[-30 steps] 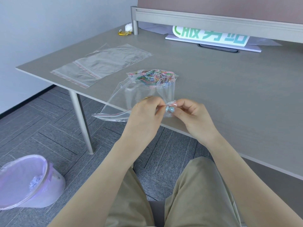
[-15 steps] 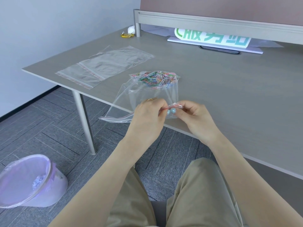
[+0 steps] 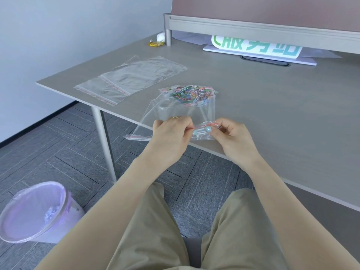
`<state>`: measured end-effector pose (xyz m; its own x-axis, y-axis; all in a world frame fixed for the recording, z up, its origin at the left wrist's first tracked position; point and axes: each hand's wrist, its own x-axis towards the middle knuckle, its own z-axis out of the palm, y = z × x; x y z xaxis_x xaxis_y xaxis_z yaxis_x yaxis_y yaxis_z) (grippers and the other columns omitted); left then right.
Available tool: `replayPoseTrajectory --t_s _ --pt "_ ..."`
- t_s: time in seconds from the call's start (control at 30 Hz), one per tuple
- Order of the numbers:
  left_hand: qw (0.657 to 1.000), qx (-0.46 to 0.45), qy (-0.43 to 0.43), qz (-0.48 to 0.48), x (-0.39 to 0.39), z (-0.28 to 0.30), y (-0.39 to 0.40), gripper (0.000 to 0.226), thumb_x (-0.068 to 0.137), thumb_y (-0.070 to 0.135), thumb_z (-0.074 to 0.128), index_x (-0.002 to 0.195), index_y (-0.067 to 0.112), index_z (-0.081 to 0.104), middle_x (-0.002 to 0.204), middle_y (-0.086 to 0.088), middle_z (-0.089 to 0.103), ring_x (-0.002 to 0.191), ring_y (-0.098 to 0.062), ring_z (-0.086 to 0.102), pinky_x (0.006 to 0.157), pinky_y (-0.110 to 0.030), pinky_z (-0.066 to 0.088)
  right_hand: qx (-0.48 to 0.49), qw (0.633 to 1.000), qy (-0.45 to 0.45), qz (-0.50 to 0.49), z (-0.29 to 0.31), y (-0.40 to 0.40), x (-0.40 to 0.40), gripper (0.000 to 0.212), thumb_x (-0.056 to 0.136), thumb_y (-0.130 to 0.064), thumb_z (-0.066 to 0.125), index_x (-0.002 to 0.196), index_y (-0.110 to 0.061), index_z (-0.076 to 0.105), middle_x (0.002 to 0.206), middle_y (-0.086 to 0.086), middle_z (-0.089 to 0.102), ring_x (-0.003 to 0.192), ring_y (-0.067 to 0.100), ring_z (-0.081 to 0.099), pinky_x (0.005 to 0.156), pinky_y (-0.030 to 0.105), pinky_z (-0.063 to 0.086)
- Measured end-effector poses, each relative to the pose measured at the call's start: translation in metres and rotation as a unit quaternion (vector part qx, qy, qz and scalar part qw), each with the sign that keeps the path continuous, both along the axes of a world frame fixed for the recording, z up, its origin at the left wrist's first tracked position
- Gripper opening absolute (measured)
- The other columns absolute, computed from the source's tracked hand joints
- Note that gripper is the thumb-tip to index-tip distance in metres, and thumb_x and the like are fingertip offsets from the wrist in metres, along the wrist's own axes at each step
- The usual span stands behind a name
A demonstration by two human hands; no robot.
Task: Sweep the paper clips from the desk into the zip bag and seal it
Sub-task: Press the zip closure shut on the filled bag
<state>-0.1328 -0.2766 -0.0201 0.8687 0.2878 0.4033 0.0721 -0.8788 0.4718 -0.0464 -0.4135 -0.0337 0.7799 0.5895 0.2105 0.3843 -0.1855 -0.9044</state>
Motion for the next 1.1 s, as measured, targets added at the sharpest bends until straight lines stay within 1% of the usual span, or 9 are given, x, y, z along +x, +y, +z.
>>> replayPoseTrajectory --t_s 0.17,0.3,0.37,0.47,0.53,0.67,0.8,0.97,1.1 --pt "0.999 0.036 -0.008 0.014 -0.013 0.003 0.012 0.012 0.090 0.014 0.047 0.080 0.015 0.053 0.084 0.002 0.063 0.088 -0.022 0.052 0.065 -0.031 0.012 0.009 1.000 0.007 -0.020 0.000 -0.001 0.001 0.018 0.087 -0.023 0.060 0.071 -0.030 0.063 0.069 0.002 0.054 0.063 0.013 0.040 0.052 0.015 0.031" --pt "0.995 0.088 -0.014 0.047 -0.025 0.008 0.025 0.010 0.089 0.020 0.050 0.081 0.017 0.055 0.085 0.003 0.066 0.089 -0.022 0.051 0.064 -0.031 0.009 0.030 0.998 0.020 -0.043 0.000 0.002 0.002 0.013 0.086 -0.024 0.060 0.074 -0.028 0.063 0.065 -0.004 0.052 0.055 0.000 0.040 0.053 0.007 0.032" --pt "0.994 0.096 -0.011 0.059 -0.030 0.010 0.029 0.010 0.088 0.022 0.051 0.081 0.017 0.056 0.083 0.005 0.064 0.090 -0.022 0.051 0.064 -0.032 0.009 0.033 0.998 0.019 -0.044 0.000 0.002 0.003 0.014 0.086 -0.024 0.060 0.074 -0.029 0.063 0.065 -0.005 0.052 0.055 -0.002 0.041 0.053 0.006 0.032" --pt "0.992 0.106 -0.002 0.072 -0.035 0.011 0.034 0.011 0.088 0.023 0.051 0.082 0.018 0.057 0.078 0.006 0.060 0.090 -0.021 0.051 0.064 -0.031 0.008 0.025 0.998 0.016 -0.051 -0.001 0.001 0.003 0.012 0.086 -0.027 0.060 0.076 -0.028 0.064 0.069 -0.004 0.054 0.062 0.003 0.042 0.054 0.007 0.033" --pt "0.992 0.101 0.002 0.079 -0.039 0.011 0.039 0.011 0.088 0.023 0.050 0.080 0.018 0.057 0.075 0.008 0.055 0.091 -0.022 0.050 0.065 -0.032 0.010 0.024 0.998 0.017 -0.055 -0.001 0.001 0.003 0.014 0.086 -0.027 0.060 0.073 -0.029 0.064 0.068 -0.007 0.055 0.058 -0.002 0.043 0.054 0.006 0.033" --pt "0.988 0.109 -0.003 0.107 -0.048 0.011 0.054 0.012 0.088 0.025 0.050 0.081 0.018 0.057 0.086 0.004 0.066 0.095 -0.021 0.051 0.067 -0.029 0.008 0.031 0.997 0.019 -0.063 -0.001 0.002 0.004 0.018 0.086 -0.026 0.060 0.070 -0.031 0.062 0.068 -0.010 0.056 0.054 -0.008 0.045 0.054 0.003 0.033" --pt "0.984 0.115 -0.011 0.137 -0.064 0.011 0.071 0.011 0.088 0.025 0.051 0.079 0.020 0.057 0.088 0.005 0.067 0.093 -0.022 0.052 0.066 -0.027 0.007 0.038 0.997 0.020 -0.067 -0.002 0.003 0.006 0.016 0.086 -0.026 0.061 0.071 -0.031 0.062 0.068 -0.008 0.056 0.054 -0.007 0.045 0.055 0.004 0.033" --pt "0.979 0.127 -0.024 0.155 -0.074 0.007 0.076 0.011 0.087 0.017 0.051 0.080 0.021 0.058 0.084 0.005 0.066 0.088 -0.021 0.053 0.066 -0.028 0.007 0.041 0.997 0.020 -0.065 -0.002 0.003 0.005 0.015 0.086 -0.026 0.061 0.072 -0.031 0.063 0.073 -0.005 0.058 0.057 -0.007 0.046 0.056 0.002 0.034" --pt "0.975 0.144 -0.035 0.163 -0.073 0.011 0.077 0.011 0.087 0.015 0.050 0.079 0.018 0.057 0.082 0.002 0.066 0.085 -0.024 0.053 0.066 -0.027 0.007 0.051 0.996 0.032 -0.066 -0.002 0.003 0.005 0.015 0.086 -0.025 0.061 0.073 -0.031 0.063 0.075 -0.004 0.062 0.075 0.008 0.054 0.063 0.004 0.037"
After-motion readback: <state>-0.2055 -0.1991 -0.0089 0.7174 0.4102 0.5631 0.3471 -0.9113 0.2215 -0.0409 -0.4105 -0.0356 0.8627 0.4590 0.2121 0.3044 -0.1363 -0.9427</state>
